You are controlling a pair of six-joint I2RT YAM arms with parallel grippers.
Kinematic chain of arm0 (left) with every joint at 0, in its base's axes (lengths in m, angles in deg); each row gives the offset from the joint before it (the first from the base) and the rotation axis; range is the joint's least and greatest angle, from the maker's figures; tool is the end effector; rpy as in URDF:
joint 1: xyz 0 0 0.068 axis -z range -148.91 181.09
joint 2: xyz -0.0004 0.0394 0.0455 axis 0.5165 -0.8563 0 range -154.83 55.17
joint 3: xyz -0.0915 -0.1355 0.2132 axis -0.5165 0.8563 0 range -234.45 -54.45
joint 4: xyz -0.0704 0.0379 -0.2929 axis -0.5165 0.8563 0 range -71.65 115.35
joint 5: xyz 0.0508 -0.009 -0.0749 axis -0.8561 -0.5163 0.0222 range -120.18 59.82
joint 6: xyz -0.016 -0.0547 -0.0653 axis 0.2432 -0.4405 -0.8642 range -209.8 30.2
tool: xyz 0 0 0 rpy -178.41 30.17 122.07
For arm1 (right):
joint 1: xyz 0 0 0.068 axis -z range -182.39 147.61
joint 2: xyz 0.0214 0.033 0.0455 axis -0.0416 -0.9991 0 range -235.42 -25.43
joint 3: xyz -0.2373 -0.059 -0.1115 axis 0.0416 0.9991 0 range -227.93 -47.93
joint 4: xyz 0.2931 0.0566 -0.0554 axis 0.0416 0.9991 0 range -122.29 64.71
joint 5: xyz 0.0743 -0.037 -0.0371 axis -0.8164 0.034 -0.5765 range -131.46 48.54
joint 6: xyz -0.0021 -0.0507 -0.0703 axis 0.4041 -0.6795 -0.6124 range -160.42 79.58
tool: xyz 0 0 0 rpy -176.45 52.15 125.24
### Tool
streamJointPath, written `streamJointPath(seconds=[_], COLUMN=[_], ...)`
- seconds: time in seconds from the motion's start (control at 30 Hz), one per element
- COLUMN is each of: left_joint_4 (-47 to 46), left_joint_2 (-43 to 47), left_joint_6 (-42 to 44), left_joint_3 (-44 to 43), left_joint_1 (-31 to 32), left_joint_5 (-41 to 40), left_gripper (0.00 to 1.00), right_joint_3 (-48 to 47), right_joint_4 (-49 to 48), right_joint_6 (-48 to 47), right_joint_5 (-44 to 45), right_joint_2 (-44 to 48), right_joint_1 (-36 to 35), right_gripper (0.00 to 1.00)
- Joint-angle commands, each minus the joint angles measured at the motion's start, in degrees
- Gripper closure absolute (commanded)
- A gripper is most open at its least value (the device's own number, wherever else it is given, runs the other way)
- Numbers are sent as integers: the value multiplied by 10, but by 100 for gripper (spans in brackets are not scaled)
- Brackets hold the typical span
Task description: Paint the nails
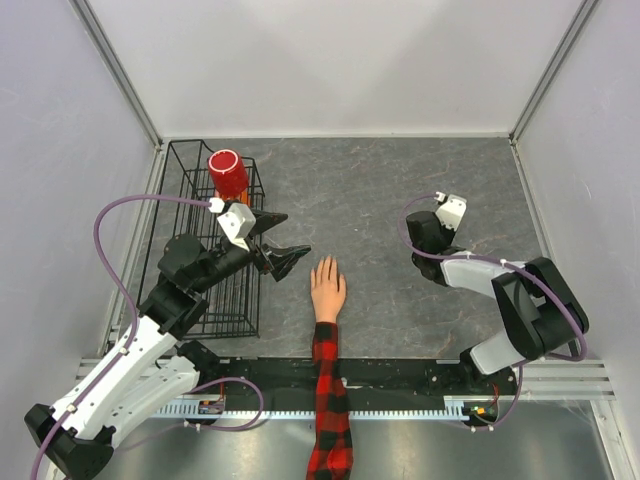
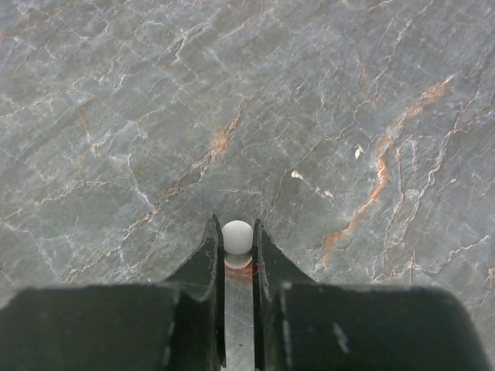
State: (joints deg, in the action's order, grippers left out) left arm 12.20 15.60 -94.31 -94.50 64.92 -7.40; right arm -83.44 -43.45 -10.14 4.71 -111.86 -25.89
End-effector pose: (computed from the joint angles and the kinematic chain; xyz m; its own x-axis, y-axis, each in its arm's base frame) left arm 0.1933 -0.1652 0.3581 0.0300 -0.1074 -0.9938 0.8377 0.5451 -0.0336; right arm 0.3253 0.0811 0.1045 -0.3895 0.2115 -0.8964 0.4963 0.8681 -0.0108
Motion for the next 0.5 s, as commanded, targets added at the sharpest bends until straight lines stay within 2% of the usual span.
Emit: streamJointPath(seconds=[0.0, 0.1, 0.2, 0.23, 0.33, 0.43, 0.47], left_joint_4=[-26, -26, -25, -25, -25, -24, -21], left_joint_2=[1, 1, 3, 5, 10, 17, 20], left_joint_6=[11, 10, 9, 9, 9, 5, 1], left_joint_3=[-5, -5, -6, -6, -7, -11, -14], left_joint_1=[-1, -1, -1, -1, -2, -1, -1], left_joint_5=[4, 4, 6, 8, 10, 5, -2], left_gripper=[9, 9, 9, 9, 9, 9, 9], right_joint_3=[-25, -30, -46, -56, -78, -125, -143], right_joint_4=[-11, 0, 35, 59, 111, 208, 233], right_joint_6=[12, 6, 0, 0, 0, -21, -33], right_joint_5=[0, -4, -18, -29, -49, -92, -134], right_joint_2=[-9, -4, 10, 16, 70, 131, 145], right_joint_1=[1, 1, 1, 0, 0, 0, 0], right_gripper=[87, 77, 54, 43, 20, 8, 5])
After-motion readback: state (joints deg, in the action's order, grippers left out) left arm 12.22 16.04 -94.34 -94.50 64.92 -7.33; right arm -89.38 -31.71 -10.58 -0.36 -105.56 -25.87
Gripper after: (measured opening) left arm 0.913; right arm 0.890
